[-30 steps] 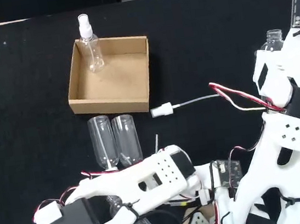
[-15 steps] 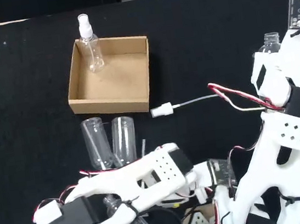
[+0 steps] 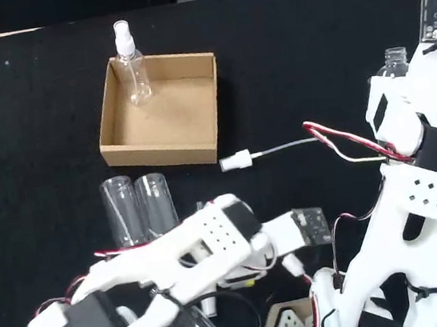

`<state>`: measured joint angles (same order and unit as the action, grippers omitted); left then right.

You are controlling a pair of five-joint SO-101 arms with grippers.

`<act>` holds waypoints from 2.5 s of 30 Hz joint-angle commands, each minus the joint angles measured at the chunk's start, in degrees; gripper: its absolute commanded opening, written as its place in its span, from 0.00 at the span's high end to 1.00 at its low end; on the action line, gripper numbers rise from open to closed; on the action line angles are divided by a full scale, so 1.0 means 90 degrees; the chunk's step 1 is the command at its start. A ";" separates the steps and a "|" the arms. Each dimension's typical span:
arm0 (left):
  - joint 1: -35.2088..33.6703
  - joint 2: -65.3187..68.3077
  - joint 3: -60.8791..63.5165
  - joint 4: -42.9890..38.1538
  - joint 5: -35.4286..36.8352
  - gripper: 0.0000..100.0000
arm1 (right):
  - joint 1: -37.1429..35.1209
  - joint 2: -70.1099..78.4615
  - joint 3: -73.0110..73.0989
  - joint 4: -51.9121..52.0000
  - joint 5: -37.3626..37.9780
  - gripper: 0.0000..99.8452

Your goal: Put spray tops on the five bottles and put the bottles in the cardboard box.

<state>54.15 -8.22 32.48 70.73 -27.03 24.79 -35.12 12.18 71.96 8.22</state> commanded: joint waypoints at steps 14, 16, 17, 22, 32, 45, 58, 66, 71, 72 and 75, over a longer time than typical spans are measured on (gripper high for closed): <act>-0.0493 -0.0908 0.0073 0.0029 0.0410 0.88 | -0.0176 -0.0005 -0.0054 -0.0049 0.0010 0.94; -0.0571 -0.0908 0.0024 0.0020 0.0557 0.88 | -0.0176 -0.0024 0.0024 -0.0068 0.0010 0.94; -0.0581 -0.0908 -0.0024 0.0039 0.0596 0.88 | -0.0176 -0.0034 0.0063 -0.0078 0.0020 0.94; -0.0581 -0.1035 -0.0103 0.0059 0.0772 0.88 | -0.0186 -0.0034 0.0200 -0.0098 0.0049 0.94; -0.0747 -0.2549 0.0278 0.0029 0.1084 0.88 | -0.0234 -0.0034 0.0425 -0.0107 0.0059 0.94; -0.1177 -0.3868 0.0308 0.0020 0.1553 0.88 | -0.0606 -0.0034 0.0718 -0.0107 0.0059 0.94; -0.1060 -0.3819 0.0835 -0.0352 0.1201 0.87 | -0.0547 -0.0034 0.1118 -0.0508 0.0059 0.94; -0.0542 -0.2579 0.0552 -0.0469 0.1162 0.83 | -0.0537 -0.0034 0.1118 -0.0508 0.0068 0.93; -0.0513 -0.1602 0.0073 -0.0440 0.1123 0.80 | -0.0537 -0.0034 0.1118 -0.0498 0.0068 0.93; -0.0513 -0.1426 -0.0024 -0.0430 0.1114 0.80 | -0.0527 -0.0034 0.1118 -0.0498 0.0068 0.93; -0.0396 -0.1035 -0.0239 -0.0410 0.0947 0.80 | -0.0400 -0.0034 0.1118 -0.0498 0.0068 0.93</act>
<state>48.88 -20.53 35.91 67.47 -16.13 21.36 -35.12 22.90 69.14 8.22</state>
